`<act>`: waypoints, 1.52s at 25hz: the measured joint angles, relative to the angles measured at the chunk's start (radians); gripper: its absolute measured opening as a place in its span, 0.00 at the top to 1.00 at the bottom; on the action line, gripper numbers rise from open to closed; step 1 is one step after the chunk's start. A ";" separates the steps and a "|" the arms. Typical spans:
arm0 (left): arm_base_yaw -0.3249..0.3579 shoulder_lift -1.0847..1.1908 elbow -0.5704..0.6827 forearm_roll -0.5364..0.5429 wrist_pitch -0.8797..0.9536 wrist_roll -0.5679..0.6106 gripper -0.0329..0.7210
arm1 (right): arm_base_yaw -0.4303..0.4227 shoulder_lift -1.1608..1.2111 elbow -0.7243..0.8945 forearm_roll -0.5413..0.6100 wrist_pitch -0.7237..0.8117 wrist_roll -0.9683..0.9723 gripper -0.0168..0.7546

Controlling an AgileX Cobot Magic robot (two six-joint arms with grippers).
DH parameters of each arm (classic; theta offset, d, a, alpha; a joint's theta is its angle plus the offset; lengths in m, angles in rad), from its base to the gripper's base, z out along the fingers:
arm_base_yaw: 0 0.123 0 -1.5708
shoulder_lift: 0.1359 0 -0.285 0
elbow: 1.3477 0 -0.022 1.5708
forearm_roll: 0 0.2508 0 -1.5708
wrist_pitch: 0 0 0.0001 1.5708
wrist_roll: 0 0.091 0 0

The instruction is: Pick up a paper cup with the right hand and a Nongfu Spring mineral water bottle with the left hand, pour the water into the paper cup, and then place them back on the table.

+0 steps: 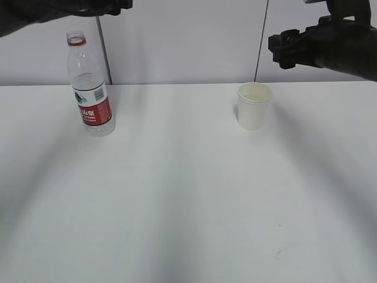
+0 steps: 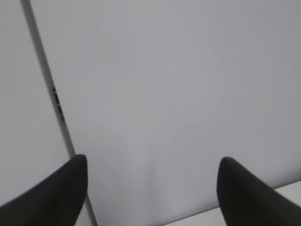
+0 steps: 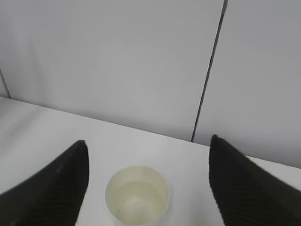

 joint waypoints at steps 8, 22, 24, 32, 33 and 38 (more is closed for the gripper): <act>0.003 0.000 -0.227 0.073 0.435 0.012 0.26 | 0.000 -0.030 -0.198 0.000 0.384 0.000 0.21; 0.006 -0.001 -0.496 0.453 1.285 -0.363 0.26 | 0.000 -0.046 -0.517 0.006 1.151 0.000 0.21; 0.006 -0.001 -0.498 0.481 1.377 -0.429 0.26 | 0.000 -0.046 -0.543 0.008 1.236 0.000 0.21; 0.008 -0.002 -0.498 0.548 1.492 -0.663 0.26 | 0.000 -0.049 -0.581 0.010 1.503 0.000 0.21; 0.009 -0.002 -0.498 0.548 1.492 -0.675 0.26 | 0.000 -0.049 -0.581 0.010 1.528 0.010 0.21; 0.051 -0.004 -0.498 0.533 1.492 -0.693 0.26 | 0.000 -0.036 -0.585 0.010 1.573 0.021 0.21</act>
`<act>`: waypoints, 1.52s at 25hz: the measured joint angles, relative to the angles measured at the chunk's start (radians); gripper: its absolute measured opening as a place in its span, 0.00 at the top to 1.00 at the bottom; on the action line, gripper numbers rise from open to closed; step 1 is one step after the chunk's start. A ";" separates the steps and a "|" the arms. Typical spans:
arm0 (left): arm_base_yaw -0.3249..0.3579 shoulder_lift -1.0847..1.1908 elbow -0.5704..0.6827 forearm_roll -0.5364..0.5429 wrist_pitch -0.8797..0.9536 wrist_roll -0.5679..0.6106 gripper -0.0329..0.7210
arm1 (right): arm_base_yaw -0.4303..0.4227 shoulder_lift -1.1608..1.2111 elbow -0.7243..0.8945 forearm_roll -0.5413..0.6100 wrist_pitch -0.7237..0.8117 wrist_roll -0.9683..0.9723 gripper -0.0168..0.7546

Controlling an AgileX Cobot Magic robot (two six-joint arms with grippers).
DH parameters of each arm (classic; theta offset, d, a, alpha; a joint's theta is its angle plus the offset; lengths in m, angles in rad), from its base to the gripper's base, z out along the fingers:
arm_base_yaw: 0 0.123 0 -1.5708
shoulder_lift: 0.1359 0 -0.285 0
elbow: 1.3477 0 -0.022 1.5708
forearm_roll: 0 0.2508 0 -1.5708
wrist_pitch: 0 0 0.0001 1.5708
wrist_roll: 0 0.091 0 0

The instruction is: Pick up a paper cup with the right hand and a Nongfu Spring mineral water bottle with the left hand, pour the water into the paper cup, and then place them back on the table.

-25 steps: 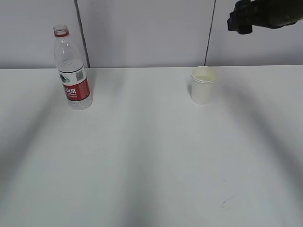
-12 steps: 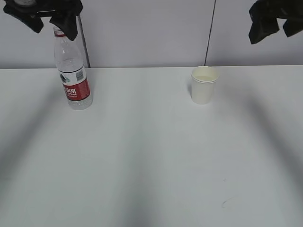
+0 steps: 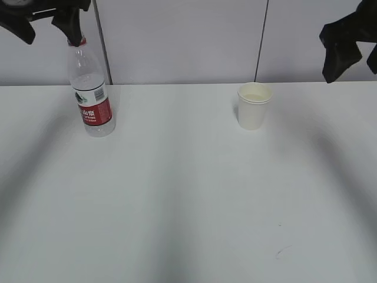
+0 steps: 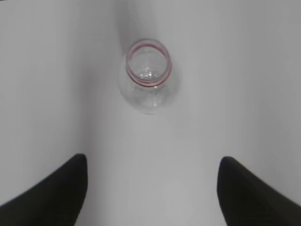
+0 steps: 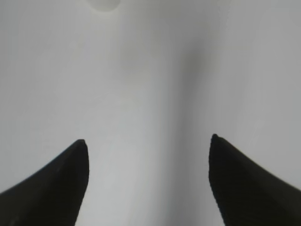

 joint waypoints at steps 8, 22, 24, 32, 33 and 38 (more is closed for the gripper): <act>0.059 -0.103 0.178 -0.033 -0.001 0.001 0.26 | 0.000 0.007 0.000 0.037 0.004 0.023 0.21; 0.059 -0.676 0.690 -0.025 0.000 0.022 0.26 | 0.000 -0.415 0.383 0.098 0.006 0.026 0.21; 0.059 -0.778 0.753 -0.025 0.003 0.022 0.26 | 0.000 -0.496 0.442 0.109 0.008 0.026 0.21; 0.059 -1.095 0.923 -0.028 0.013 0.023 0.27 | 0.000 -0.813 0.615 0.140 0.013 0.026 0.21; 0.059 -1.125 0.944 -0.029 0.014 0.024 0.28 | 0.000 -0.853 0.634 0.140 0.013 0.026 0.21; 0.059 -1.306 1.088 -0.019 0.016 0.046 0.31 | 0.000 -1.038 0.731 0.140 0.018 0.024 0.21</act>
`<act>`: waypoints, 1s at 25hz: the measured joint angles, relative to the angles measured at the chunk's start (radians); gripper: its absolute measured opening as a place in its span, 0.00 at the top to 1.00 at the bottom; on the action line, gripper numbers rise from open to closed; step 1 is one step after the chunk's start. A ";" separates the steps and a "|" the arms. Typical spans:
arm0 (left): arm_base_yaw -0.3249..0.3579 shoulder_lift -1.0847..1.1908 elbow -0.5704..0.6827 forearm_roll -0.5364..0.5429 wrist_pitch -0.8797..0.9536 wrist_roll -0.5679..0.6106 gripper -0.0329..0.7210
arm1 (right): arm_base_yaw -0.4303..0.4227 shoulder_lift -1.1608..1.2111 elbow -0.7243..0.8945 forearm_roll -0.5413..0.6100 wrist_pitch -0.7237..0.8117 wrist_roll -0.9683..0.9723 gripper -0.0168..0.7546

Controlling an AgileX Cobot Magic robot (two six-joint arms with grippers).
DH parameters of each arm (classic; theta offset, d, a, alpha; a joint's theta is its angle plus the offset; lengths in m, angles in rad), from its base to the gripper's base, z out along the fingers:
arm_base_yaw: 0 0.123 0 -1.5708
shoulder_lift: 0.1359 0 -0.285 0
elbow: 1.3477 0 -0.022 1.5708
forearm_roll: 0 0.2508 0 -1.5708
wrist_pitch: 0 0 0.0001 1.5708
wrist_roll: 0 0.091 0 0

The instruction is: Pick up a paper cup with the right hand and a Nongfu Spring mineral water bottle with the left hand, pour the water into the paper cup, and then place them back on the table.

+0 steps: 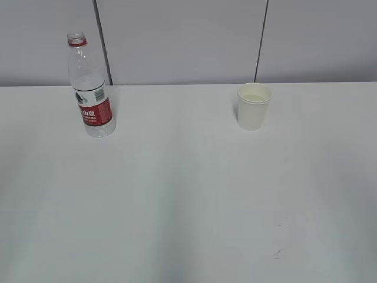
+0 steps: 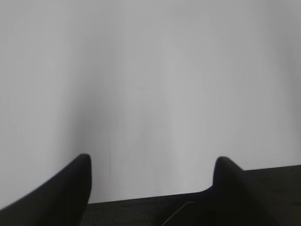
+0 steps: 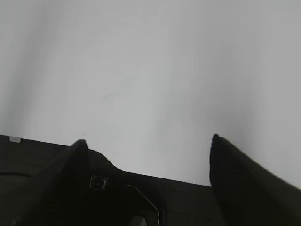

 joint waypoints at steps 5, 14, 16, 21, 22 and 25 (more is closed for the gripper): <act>0.000 -0.201 0.126 0.015 0.004 0.023 0.31 | 0.000 -0.185 0.107 0.000 0.005 -0.039 0.21; 0.000 -0.511 0.243 0.006 -0.012 0.070 0.31 | 0.000 -0.457 0.244 0.000 -0.107 -0.120 0.21; 0.000 -0.554 0.254 -0.014 -0.027 0.085 0.31 | 0.000 -0.505 0.272 0.000 -0.130 -0.137 0.21; 0.000 -0.562 0.311 -0.041 -0.107 0.151 0.31 | 0.000 -0.578 0.317 0.000 -0.146 -0.148 0.21; 0.000 -0.562 0.324 -0.042 -0.123 0.162 0.31 | 0.000 -0.585 0.317 0.000 -0.146 -0.150 0.21; 0.000 -0.562 0.333 -0.051 -0.140 0.162 0.32 | 0.000 -0.589 0.340 0.000 -0.120 -0.152 0.21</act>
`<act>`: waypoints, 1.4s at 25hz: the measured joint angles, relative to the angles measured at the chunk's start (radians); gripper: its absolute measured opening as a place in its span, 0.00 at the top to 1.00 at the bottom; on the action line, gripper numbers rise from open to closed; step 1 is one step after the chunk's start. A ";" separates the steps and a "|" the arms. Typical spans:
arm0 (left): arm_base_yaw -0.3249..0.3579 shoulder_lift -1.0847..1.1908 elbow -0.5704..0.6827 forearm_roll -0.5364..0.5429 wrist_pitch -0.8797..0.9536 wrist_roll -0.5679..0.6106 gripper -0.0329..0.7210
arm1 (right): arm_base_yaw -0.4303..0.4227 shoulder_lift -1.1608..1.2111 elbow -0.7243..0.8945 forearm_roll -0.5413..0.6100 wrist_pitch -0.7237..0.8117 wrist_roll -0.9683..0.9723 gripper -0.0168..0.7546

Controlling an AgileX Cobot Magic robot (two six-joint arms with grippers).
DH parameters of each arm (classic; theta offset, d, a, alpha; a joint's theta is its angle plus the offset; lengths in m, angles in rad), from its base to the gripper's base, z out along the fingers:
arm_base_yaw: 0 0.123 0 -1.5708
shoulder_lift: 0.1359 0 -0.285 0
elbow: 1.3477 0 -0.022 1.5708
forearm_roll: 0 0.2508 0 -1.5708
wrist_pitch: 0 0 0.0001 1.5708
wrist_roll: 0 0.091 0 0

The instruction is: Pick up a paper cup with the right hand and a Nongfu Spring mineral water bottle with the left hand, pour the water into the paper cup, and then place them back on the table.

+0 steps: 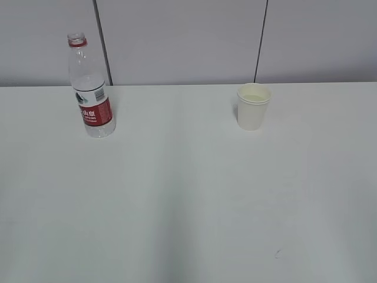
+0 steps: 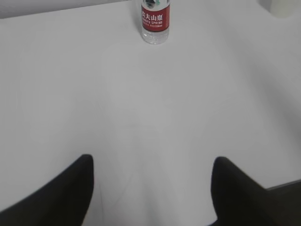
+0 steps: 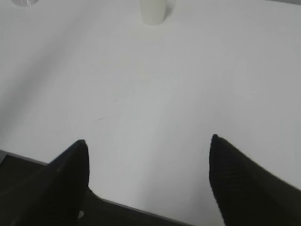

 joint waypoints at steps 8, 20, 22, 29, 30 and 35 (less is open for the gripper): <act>0.000 0.000 0.000 -0.002 -0.009 0.000 0.32 | 0.000 -0.020 0.004 -0.002 0.008 0.000 0.21; 0.120 -0.003 0.001 -0.061 -0.011 0.000 0.33 | 0.000 -0.020 0.005 0.022 0.010 0.000 0.21; 0.123 -0.003 0.001 -0.078 -0.011 0.000 0.33 | 0.000 -0.020 0.005 0.022 0.010 0.000 0.21; 0.123 -0.003 0.001 -0.107 -0.011 0.000 0.35 | 0.000 -0.020 0.005 0.022 0.010 0.000 0.21; 0.123 -0.003 0.001 -0.107 -0.011 0.000 0.35 | 0.000 -0.020 0.005 0.022 0.010 0.000 0.21; 0.123 -0.003 0.001 -0.095 -0.011 0.000 0.37 | 0.000 -0.020 0.005 0.016 0.010 0.000 0.21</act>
